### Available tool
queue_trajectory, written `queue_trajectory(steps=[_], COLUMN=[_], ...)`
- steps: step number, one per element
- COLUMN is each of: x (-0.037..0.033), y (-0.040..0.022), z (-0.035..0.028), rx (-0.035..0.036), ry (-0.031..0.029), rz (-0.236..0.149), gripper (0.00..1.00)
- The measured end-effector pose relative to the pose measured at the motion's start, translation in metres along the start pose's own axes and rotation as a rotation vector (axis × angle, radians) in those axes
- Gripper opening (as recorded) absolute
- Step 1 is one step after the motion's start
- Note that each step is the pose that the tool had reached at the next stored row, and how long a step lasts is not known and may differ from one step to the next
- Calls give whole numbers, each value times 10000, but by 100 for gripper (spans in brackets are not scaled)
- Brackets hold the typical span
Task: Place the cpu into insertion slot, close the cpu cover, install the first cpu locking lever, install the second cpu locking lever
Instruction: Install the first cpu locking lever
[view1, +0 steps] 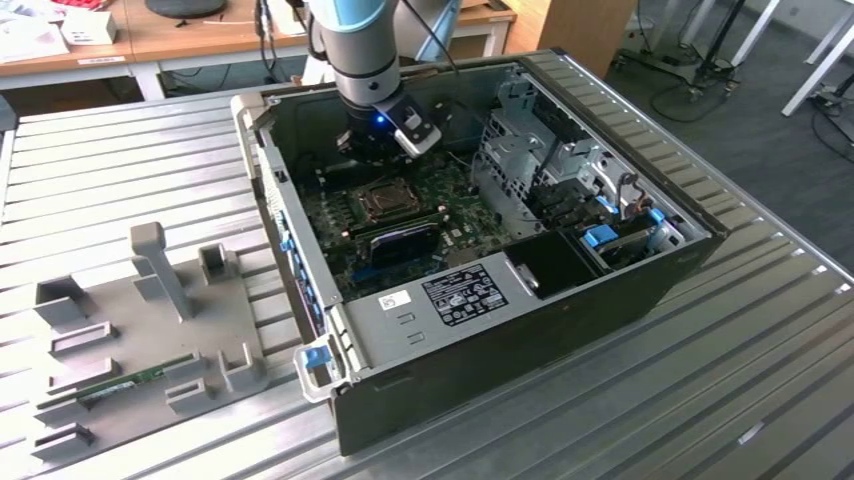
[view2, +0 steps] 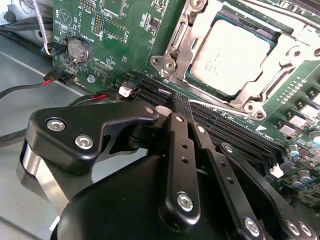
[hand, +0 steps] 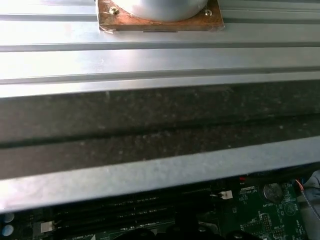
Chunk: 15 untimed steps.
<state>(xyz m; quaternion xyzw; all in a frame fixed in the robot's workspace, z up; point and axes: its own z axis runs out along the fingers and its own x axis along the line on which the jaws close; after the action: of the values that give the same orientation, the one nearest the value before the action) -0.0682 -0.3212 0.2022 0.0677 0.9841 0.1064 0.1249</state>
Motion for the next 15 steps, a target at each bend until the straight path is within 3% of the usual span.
queue_trajectory(steps=[15], x=[16], y=[-21], z=[90], rx=[3], ry=[0], rz=[0], gripper=[10])
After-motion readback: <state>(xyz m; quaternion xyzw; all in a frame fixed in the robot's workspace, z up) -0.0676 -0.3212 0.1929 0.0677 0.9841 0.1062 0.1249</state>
